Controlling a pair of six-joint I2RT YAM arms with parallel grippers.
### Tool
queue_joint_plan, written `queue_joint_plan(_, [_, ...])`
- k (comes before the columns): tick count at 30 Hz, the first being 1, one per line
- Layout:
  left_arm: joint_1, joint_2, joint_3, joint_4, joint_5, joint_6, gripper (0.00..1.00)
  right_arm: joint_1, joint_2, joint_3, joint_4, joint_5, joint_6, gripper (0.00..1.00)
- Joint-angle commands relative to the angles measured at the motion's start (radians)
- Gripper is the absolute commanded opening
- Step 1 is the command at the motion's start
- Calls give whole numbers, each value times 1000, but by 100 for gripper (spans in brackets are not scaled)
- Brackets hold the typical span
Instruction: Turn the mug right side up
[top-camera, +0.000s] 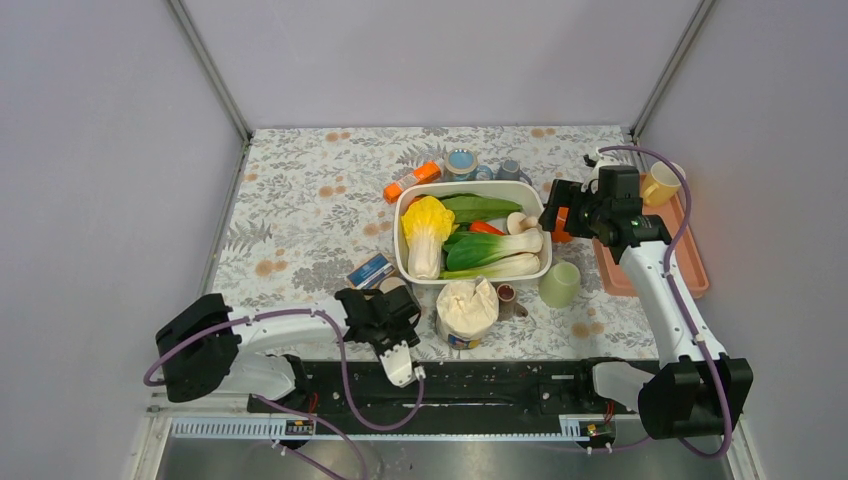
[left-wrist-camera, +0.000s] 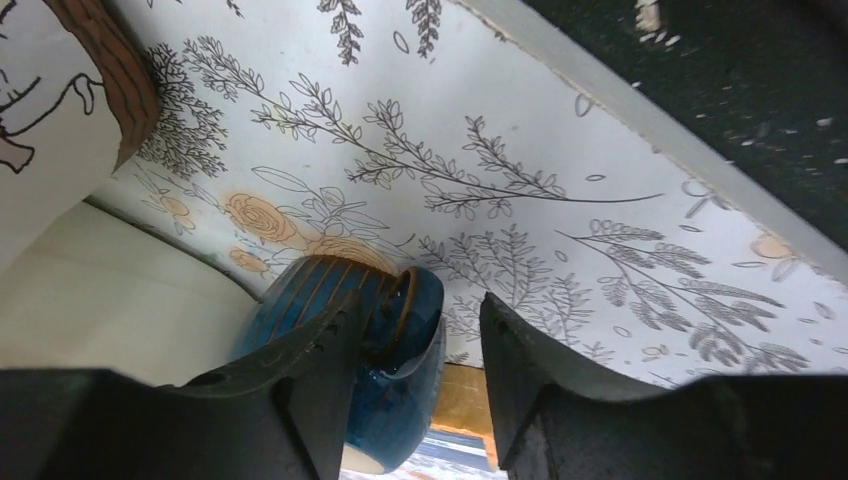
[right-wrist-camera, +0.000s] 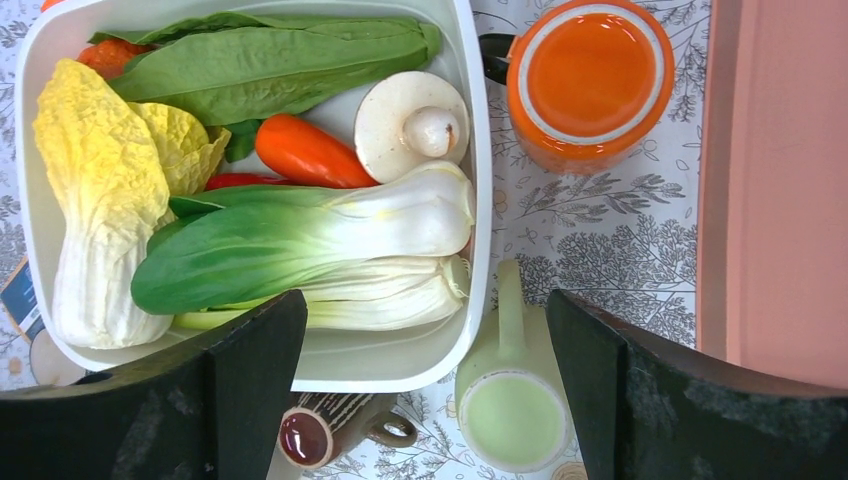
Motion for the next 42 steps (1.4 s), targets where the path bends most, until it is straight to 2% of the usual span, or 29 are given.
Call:
queue_joint_plan(1, [-1, 8, -53, 145, -96, 107, 49, 6, -28, -1, 50, -72, -5, 99])
queue_joint_plan(5, [-2, 10, -114, 248, -164, 141, 41, 5, -30, 4, 54, -112, -2, 99])
queue_joint_plan(8, [-2, -9, -124, 265, -153, 126, 31, 6, -35, 4, 60, -128, 3, 99])
queue_joint_plan(11, [-2, -31, -108, 241, -132, 77, 16, 6, -41, 2, 60, -128, 3, 99])
queue_joint_plan(13, [-6, -48, -88, 203, -120, 24, 1, 6, -44, 0, 61, -134, 4, 99])
queue_joint_plan(17, [-8, -94, -46, 125, -68, -100, 0, 6, -46, -2, 60, -191, 10, 100])
queue_joint_plan(25, [32, -192, -8, 125, 11, -368, 0, 6, -82, 2, 62, -273, 41, 99])
queue_joint_plan(33, [242, -274, 4, 152, 224, -557, 0, 33, -151, -35, 76, -309, 76, 99])
queue_joint_plan(42, [447, -251, 56, 214, 366, -834, 0, 233, -140, -44, 129, -289, 123, 98])
